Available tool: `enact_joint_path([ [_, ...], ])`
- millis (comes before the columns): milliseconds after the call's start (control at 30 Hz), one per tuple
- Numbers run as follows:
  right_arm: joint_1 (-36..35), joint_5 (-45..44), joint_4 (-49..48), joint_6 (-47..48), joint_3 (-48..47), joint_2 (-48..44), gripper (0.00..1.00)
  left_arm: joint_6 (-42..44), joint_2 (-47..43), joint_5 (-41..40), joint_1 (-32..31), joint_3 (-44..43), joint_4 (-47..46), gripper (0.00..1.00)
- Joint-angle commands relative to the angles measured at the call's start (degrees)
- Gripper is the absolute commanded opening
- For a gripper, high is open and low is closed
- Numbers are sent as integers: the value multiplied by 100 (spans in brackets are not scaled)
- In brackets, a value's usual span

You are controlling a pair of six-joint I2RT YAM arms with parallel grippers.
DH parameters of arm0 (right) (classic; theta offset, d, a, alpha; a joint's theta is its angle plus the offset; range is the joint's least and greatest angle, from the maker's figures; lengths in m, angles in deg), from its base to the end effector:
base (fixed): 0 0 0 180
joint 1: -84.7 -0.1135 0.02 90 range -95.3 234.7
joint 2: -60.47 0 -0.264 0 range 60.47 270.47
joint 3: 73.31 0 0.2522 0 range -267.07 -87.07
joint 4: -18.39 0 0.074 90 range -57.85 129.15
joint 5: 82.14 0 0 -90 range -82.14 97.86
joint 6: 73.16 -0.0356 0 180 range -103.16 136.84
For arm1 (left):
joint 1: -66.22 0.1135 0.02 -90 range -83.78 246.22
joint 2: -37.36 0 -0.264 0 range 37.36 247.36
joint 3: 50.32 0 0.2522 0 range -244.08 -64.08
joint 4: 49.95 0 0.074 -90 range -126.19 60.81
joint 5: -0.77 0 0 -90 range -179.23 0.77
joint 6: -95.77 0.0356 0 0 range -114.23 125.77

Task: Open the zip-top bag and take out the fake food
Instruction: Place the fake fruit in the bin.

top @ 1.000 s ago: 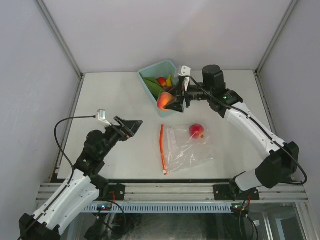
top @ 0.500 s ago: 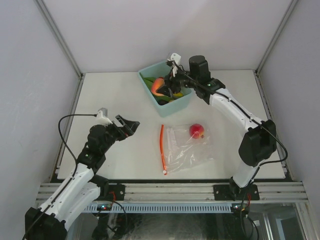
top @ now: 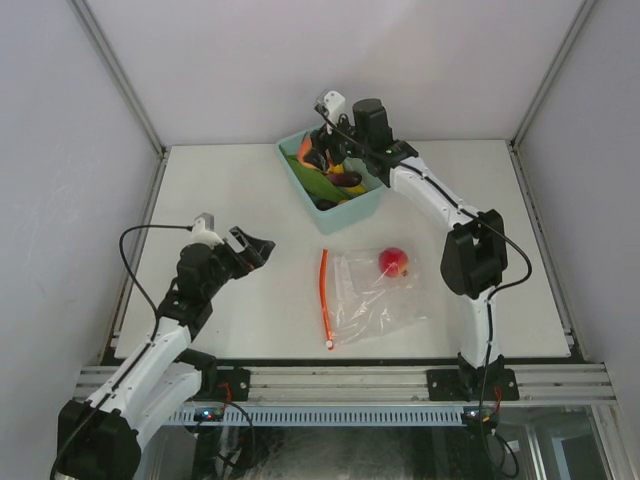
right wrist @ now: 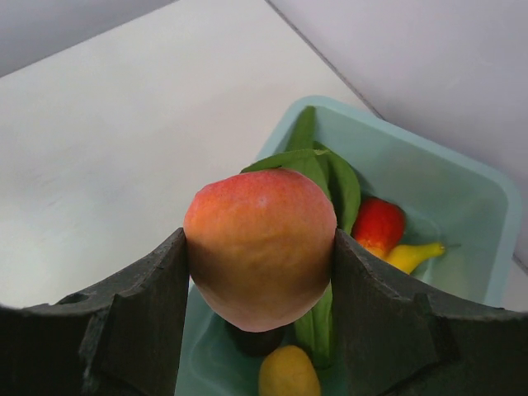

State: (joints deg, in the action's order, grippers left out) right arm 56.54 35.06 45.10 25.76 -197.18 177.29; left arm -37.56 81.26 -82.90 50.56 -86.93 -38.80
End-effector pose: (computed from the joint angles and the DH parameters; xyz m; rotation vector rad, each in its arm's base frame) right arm 0.4234 0.2451 0.3445 -0.9136 1.7029 0.6787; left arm 0.1758 -0.0534 0.2300 -0.3950 1.9326 -0.7942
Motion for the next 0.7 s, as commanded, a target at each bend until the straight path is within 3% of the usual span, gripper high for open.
enact_joint_path([
  [0,-5,-596,-302,-174,-429,313,9,119,95,35,81,-91,-393,100],
  [300,-50,-1790,-1027,-80,-629,1056,12,-124,-2,-4,99,77,-482,100],
  [433,-9,-2135,-1119,204,-802,1365,22,-120,-183,-153,133,101,-300,100],
  [500,26,-2194,-1096,317,-896,1485,32,-132,-274,-162,164,119,-280,100],
  [667,40,-2139,-1084,851,-944,1572,82,-406,-424,-6,233,231,-430,100],
])
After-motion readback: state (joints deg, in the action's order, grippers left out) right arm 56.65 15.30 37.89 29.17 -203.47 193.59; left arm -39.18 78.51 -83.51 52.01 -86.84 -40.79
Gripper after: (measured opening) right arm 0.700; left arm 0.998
